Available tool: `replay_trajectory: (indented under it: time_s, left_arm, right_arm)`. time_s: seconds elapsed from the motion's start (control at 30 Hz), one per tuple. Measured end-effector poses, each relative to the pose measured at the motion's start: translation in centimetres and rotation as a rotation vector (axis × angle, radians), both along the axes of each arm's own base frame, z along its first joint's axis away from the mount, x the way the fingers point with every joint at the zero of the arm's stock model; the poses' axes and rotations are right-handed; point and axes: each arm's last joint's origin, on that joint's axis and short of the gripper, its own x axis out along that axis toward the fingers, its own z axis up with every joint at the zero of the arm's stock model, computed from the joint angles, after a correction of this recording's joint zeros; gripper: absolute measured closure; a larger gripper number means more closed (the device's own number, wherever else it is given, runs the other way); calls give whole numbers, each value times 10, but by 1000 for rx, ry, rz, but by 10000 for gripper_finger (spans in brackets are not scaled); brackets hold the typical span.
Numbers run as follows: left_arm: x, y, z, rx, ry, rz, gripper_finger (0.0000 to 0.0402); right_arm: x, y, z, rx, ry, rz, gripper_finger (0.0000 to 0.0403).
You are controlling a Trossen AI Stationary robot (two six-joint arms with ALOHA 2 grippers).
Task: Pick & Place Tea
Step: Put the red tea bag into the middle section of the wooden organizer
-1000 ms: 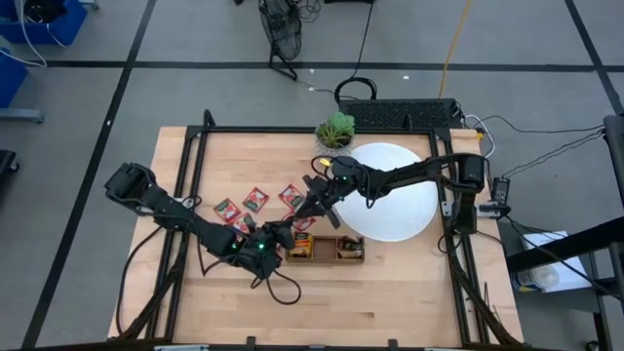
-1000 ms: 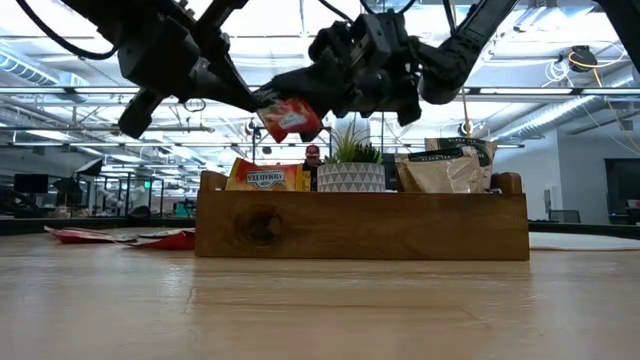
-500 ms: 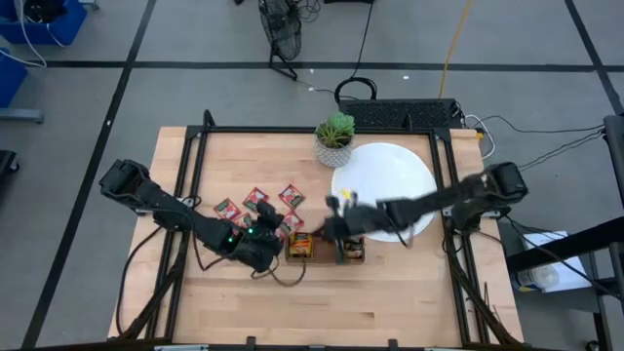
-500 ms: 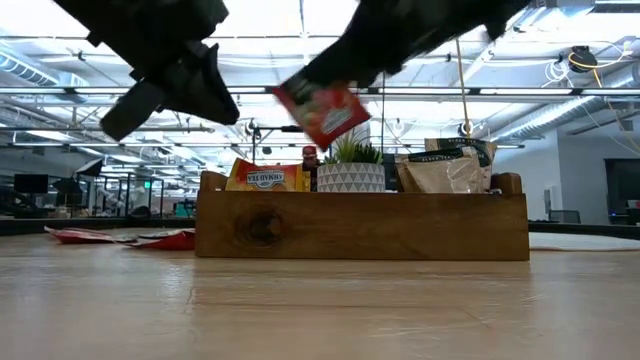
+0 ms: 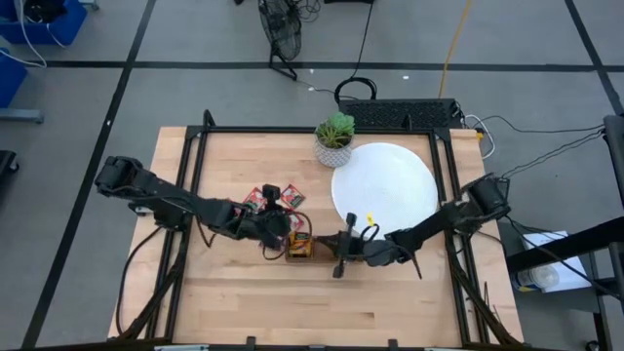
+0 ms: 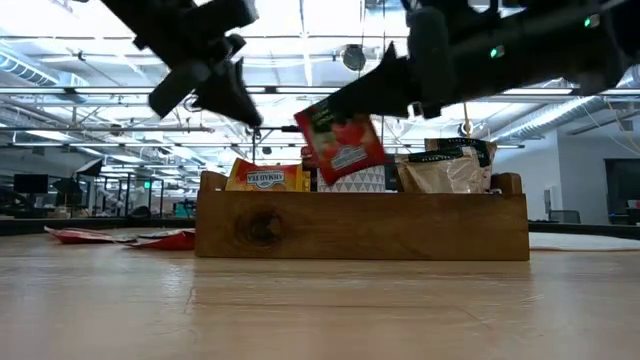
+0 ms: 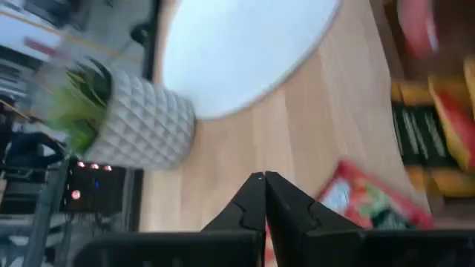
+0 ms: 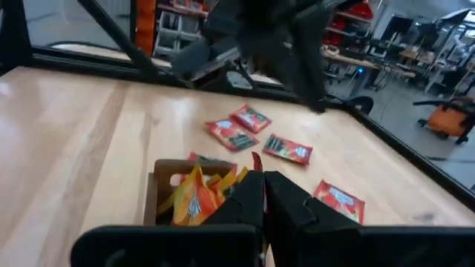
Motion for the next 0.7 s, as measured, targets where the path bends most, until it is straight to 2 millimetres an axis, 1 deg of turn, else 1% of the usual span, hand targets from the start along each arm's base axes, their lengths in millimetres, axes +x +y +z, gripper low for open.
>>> replay_trajectory:
  time_s: [0.13,0.2,0.3,0.4,0.5,0.6,0.7]
  left_arm:
    - [-2,1,12,-44,-67,1,387]
    - [-6,1,18,-81,-87,-4,395]
    - [-9,2,26,-119,-133,-5,397]
    - [-13,3,29,-130,-163,-3,388]
    - [-15,7,27,-128,-155,9,382]
    - [-15,11,24,-128,-147,26,386]
    - [-15,13,24,-143,-140,24,395]
  right_arm:
    - [6,-4,-15,30,39,6,403]
    - [7,-5,-16,58,31,15,403]
    - [7,-4,-18,57,47,14,403]
    - [7,-4,-19,60,63,12,403]
    - [6,-5,-22,52,89,9,402]
    - [6,-6,-23,49,96,4,388]
    - [6,-7,-23,48,95,-2,353]
